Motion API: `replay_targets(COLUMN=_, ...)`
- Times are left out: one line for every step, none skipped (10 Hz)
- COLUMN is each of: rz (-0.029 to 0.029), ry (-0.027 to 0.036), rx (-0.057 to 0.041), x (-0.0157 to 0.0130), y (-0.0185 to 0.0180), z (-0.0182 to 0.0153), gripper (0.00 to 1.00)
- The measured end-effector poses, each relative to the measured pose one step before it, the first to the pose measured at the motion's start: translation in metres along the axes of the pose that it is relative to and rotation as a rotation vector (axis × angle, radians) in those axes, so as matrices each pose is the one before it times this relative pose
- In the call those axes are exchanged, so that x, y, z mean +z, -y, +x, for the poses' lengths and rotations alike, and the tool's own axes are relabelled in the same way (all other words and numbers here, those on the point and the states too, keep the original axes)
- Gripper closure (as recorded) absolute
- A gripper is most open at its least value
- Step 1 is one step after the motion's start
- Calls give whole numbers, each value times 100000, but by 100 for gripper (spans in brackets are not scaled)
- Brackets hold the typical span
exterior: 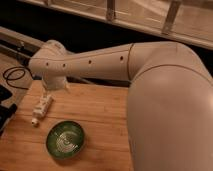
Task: Place the bottle in the ceramic bowl
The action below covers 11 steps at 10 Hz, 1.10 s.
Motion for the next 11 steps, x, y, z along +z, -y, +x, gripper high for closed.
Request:
replay_targets(rz=41, ry=13, rx=-8, x=-1, y=2, z=-5, gripper=35)
replay_targets(rz=-266, ry=-89, rx=-287, x=18, y=-271, z=33, gripper=35)
replay_targets(rz=262, ry=-87, rx=483, x=-7, y=301, z=75, gripper=35)
replay_targets(rz=197, ry=34, rx=479, x=87, y=119, z=-45, gripper=35)
replay_targets(rz=-254, ry=-238, rx=122, x=547, y=-218, z=-156, gripper=35)
replay_targets(rz=-1014, ry=144, rx=-617, x=682, y=-664, z=-450, gripper=35)
replay_targets(rz=-1136, ry=184, rx=-1821, x=821, y=-986, z=-676, gripper=35)
replay_targets(rz=-1226, ry=-49, rx=-2020, x=832, y=-1167, z=-711, gripper=35)
replay_targets(rz=-1457, ry=90, rx=-3060, x=1302, y=-1673, z=-1406, gripper=35)
replay_targets(rz=-1383, ry=-13, rx=-2906, x=1198, y=-1712, z=-1272, gripper=35)
replay_targets(rz=-986, ry=-16, rx=-2199, x=981, y=-1217, z=-879, gripper=35)
